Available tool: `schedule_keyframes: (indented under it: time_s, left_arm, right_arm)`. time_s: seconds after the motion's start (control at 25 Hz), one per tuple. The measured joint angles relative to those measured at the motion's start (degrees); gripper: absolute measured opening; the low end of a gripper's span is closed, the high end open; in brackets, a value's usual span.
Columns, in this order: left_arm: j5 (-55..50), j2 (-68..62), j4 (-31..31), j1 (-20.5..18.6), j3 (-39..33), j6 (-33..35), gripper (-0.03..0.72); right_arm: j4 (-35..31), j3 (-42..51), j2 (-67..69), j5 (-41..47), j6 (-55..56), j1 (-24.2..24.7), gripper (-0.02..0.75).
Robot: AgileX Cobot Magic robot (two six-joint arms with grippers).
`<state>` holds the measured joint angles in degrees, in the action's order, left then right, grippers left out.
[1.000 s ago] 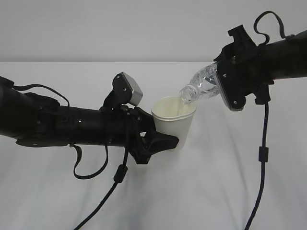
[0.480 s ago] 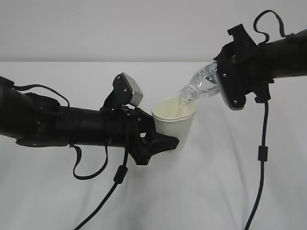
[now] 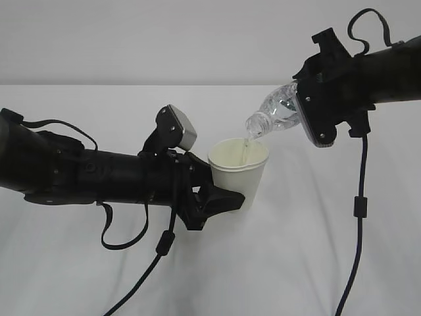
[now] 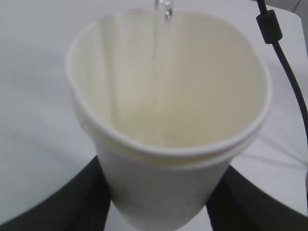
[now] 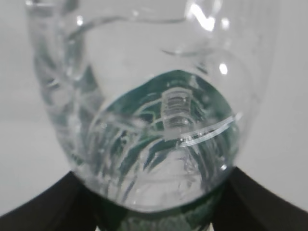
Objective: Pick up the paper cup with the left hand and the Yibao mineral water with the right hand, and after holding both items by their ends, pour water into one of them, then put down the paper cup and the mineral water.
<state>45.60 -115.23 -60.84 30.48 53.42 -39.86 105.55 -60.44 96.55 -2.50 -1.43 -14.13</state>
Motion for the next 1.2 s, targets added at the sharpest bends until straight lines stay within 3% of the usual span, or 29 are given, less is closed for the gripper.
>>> schedule_keyframes:
  time_s: [1.2]
  left_arm:
    - [0.0, 0.0, -0.1, 0.0, 0.0, -0.1, 0.405]
  right_arm:
    - [0.0, -0.1, 0.0, 0.1, -2.3, -1.2, 0.455]
